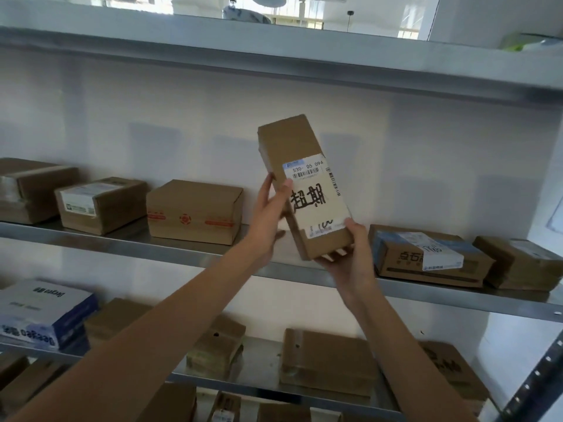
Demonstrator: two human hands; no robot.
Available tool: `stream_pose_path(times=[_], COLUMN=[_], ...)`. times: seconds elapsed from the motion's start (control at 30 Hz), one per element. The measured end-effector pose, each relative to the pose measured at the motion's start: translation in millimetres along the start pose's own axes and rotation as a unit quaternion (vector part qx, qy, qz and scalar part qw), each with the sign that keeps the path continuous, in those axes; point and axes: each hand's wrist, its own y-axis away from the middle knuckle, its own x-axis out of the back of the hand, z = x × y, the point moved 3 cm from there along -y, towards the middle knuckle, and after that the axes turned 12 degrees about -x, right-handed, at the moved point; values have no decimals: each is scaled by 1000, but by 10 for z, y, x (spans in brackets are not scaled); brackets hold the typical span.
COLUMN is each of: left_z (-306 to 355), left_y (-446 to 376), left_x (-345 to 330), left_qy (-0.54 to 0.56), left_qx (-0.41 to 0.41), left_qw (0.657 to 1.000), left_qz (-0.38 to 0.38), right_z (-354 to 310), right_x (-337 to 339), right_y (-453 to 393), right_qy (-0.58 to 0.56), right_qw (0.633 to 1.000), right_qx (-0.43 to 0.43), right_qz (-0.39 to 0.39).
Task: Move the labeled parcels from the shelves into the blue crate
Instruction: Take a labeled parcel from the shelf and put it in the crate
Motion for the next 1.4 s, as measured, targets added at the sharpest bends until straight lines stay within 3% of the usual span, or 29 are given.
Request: stream_pose_path(times=[0.2,0.47,0.93,1.17,1.4], left_z=[95,-69,35,-138,-580], left_y=[33,191,320,619,1155], left_x=[27,-40,-116,-476,-1212], left_qy=[40,11,0,26,91], left_qx=[-29,-38,-42,-7,78], left_qw=[998,996,995,991,965], left_qz=[-42,-84,-93,-135,-233], right_z=[119,28,20,-26,-52], right_x=[-67,-294,-255,192,1031], right_y=[17,-3,168,547,1177], right_qy=[130,111,93,66,33], right_qw=[991,989,989,985,966], right_qx=[-3,93,104,131,150], right_qz=[19,28,56,95,207])
